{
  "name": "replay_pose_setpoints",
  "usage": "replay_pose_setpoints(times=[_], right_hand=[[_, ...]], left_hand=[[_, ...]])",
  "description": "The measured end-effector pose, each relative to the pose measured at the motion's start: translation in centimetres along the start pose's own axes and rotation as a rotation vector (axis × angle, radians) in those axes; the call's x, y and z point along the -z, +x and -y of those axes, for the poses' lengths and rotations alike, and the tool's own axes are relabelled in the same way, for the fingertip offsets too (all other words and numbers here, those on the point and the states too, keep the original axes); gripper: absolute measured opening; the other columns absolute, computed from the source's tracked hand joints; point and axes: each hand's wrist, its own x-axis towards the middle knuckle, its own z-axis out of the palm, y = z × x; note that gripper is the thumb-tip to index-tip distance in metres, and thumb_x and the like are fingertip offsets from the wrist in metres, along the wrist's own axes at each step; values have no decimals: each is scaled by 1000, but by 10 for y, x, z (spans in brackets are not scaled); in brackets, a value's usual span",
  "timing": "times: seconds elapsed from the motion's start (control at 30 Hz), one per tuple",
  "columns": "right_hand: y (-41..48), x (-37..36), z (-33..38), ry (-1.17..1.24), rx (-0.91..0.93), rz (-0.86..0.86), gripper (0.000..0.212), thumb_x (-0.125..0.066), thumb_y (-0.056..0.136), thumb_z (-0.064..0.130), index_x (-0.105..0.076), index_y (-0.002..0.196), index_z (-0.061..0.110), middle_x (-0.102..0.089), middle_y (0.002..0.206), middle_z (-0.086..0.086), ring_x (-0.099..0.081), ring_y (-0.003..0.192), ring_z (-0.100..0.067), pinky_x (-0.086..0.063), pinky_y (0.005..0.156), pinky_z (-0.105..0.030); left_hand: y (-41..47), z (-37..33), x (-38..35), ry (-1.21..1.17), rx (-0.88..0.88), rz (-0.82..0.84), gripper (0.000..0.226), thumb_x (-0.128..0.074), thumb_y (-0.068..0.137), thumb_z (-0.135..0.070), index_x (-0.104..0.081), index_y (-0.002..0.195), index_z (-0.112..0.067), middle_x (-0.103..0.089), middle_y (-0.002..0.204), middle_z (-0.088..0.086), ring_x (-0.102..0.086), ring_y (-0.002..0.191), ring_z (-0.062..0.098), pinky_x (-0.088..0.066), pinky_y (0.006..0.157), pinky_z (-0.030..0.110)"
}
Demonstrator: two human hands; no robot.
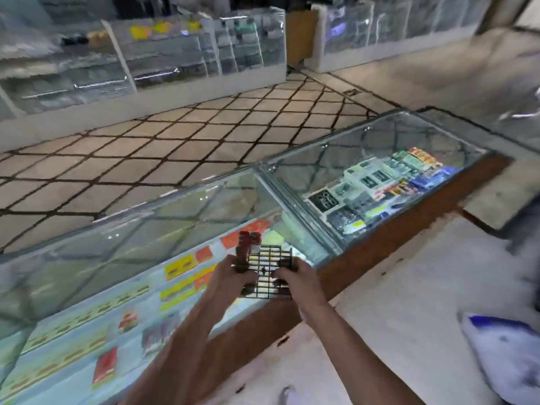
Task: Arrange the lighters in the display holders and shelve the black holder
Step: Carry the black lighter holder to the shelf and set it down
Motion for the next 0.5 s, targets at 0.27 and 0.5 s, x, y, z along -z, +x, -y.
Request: replay_pose_setpoints(times=[0.27, 0.5], right_hand=[[15, 189, 14, 166, 41, -314, 18, -66, 93, 0, -74, 106, 8, -80, 98, -8, -77, 89, -22, -61, 71, -29], [1, 314, 2, 346, 10, -605, 22, -66, 89, 0, -73, 107, 11, -80, 98, -8, -77, 91, -27, -64, 78, -41]], left_hand=[[37, -59, -205, 144, -66, 252, 28, -78, 80, 4, -66, 106, 0, -75, 87, 16, -75, 68, 14, -58, 55, 26], [59, -76, -354, 335, -159, 563, 35, -81, 74, -11, -75, 105, -24, -81, 94, 0, -78, 88, 22, -61, 83, 42]])
